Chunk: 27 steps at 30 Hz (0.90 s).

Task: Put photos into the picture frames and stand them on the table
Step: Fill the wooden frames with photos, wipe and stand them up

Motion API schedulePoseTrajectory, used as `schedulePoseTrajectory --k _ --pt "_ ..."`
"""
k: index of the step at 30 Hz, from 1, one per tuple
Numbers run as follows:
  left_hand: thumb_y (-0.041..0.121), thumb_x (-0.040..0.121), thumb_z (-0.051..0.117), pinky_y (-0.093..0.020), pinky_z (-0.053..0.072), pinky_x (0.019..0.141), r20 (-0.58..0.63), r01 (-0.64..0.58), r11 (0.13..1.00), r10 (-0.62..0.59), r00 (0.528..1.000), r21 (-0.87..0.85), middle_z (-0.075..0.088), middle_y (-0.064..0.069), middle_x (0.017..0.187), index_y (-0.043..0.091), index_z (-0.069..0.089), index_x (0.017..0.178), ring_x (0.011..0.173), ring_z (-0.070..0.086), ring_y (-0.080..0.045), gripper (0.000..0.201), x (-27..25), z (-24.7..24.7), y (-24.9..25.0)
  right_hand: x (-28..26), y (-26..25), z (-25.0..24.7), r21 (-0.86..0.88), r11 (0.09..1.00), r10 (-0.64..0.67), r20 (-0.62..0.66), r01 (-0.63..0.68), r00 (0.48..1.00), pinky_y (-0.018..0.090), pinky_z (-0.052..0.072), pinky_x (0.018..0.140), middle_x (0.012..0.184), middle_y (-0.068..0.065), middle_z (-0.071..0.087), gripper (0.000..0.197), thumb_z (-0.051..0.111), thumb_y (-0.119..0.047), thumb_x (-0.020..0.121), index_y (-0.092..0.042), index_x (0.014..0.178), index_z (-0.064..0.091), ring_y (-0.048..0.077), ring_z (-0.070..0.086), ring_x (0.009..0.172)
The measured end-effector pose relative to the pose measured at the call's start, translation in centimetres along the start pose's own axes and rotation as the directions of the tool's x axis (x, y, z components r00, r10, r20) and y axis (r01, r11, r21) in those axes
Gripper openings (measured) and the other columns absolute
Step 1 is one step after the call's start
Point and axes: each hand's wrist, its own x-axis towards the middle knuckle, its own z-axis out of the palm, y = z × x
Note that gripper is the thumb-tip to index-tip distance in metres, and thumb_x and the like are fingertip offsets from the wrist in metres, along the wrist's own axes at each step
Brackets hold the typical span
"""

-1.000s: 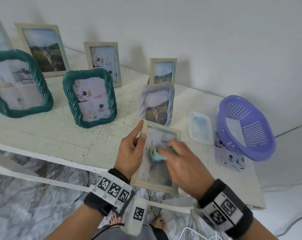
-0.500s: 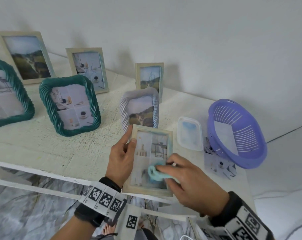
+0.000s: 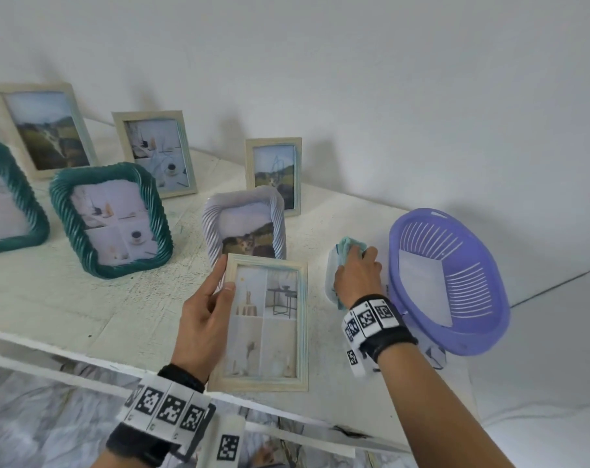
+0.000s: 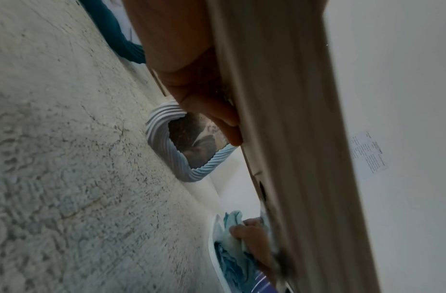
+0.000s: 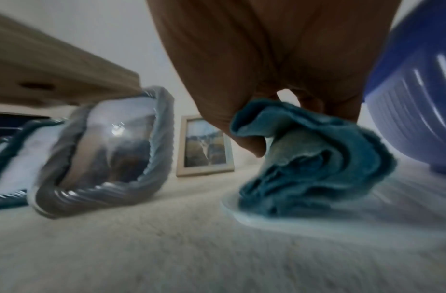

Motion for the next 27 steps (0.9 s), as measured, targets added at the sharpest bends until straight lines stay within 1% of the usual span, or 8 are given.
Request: schedulePoseTrajectory --k 3,9,13,17,19,21,23,27 --pt "0.015 0.103 0.044 -0.025 0.058 0.072 -0.008 -0.003 1.0 0.003 1.0 0.009 0.076 0.015 0.087 0.034 0.042 0.142 0.081 0.069 -0.009 0.044 -0.5 0.3 0.0 1.0 0.9 1.8 -0.11 0.993 0.041 0.076 -0.033 0.996 0.042 0.035 0.105 0.144 0.026 0.03 0.059 0.043 -0.024 0.098 0.001 0.146 0.019 0.038 0.038 0.128" --pt "0.011 0.103 0.044 -0.017 0.056 0.068 -0.008 -0.008 1.0 0.008 1.0 0.005 0.074 0.022 0.086 0.026 0.043 0.144 0.079 0.068 0.0 0.044 -0.6 1.3 -0.1 0.1 2.0 3.6 -0.05 0.995 -0.073 0.196 0.084 0.978 0.042 0.005 0.12 0.16 0.021 -0.007 0.068 0.024 -0.034 0.103 0.003 0.15 -0.007 0.033 -0.005 0.148" --pt "0.014 0.103 0.045 -0.025 0.058 0.073 0.004 0.004 1.0 -0.004 1.0 -0.005 0.073 0.016 0.082 0.034 0.044 0.141 0.082 0.067 -0.009 0.042 -0.8 2.4 0.2 -0.1 2.5 2.9 0.045 0.996 -0.084 0.286 0.075 0.955 0.041 0.002 0.121 0.16 0.019 -0.01 0.066 0.022 -0.033 0.104 0.002 0.15 -0.01 0.03 -0.008 0.148" --pt "0.016 0.103 0.046 -0.04 0.058 0.079 0.0 0.005 1.0 -0.005 1.0 -0.01 0.07 0.004 0.087 0.036 0.045 0.138 0.083 0.065 -0.016 0.041 -0.6 3.2 0.6 -2.5 2.5 1.2 0.312 0.937 -0.197 0.098 0.158 0.975 0.037 0.014 0.12 0.159 0.016 0.016 0.056 0.024 -0.031 0.105 -0.002 0.152 0.016 0.028 0.013 0.147" --pt "0.015 0.102 0.047 -0.029 0.059 0.068 -0.009 0.01 1.0 -0.01 1.0 -0.029 0.074 0.007 0.088 0.033 0.049 0.133 0.08 0.07 -0.011 0.036 -0.6 3.7 0.7 -4.8 2.4 0.0 0.65 0.754 -0.171 0.056 0.094 0.984 0.033 0.038 0.108 0.14 0.008 0.05 0.042 0.03 -0.03 0.105 -0.01 0.14 0.044 0.023 0.047 0.13" --pt "0.015 0.101 0.049 -0.023 0.056 0.061 -0.036 0.01 1.0 -0.011 0.999 -0.029 0.073 0.002 0.086 0.026 0.05 0.125 0.073 0.07 -0.009 0.026 -0.6 4.3 0.9 -7.3 2.2 -1.0 0.92 0.365 -0.138 0.202 -0.139 0.97 0.031 0.053 0.082 0.108 0.009 0.067 0.034 0.036 -0.031 0.104 -0.013 0.118 0.061 0.022 0.064 0.096" --pt "0.014 0.1 0.051 -0.021 0.054 0.058 -0.07 0.022 1.0 -0.024 0.997 -0.022 0.07 0.001 0.078 0.017 0.049 0.117 0.066 0.067 -0.007 0.018 -0.4 5.0 1.0 -9.1 2.5 -1.3 0.946 0.048 -0.172 0.324 -0.321 0.93 0.035 0.051 0.066 0.094 0.017 0.066 0.039 0.043 -0.037 0.1 -0.008 0.113 0.065 0.025 0.062 0.079" --pt "0.038 0.093 0.06 -0.018 0.048 0.069 -0.017 0.085 0.994 -0.085 0.996 0.062 0.069 0.002 0.099 0.021 0.053 0.117 0.088 0.066 -0.006 0.03 -0.1 6.3 1.5 -10.3 3.1 -1.6 0.894 -0.263 -0.199 0.318 -0.364 0.927 0.037 0.045 0.061 0.093 0.024 0.055 0.058 0.064 -0.05 0.084 -0.007 0.123 0.059 0.029 0.053 0.07"
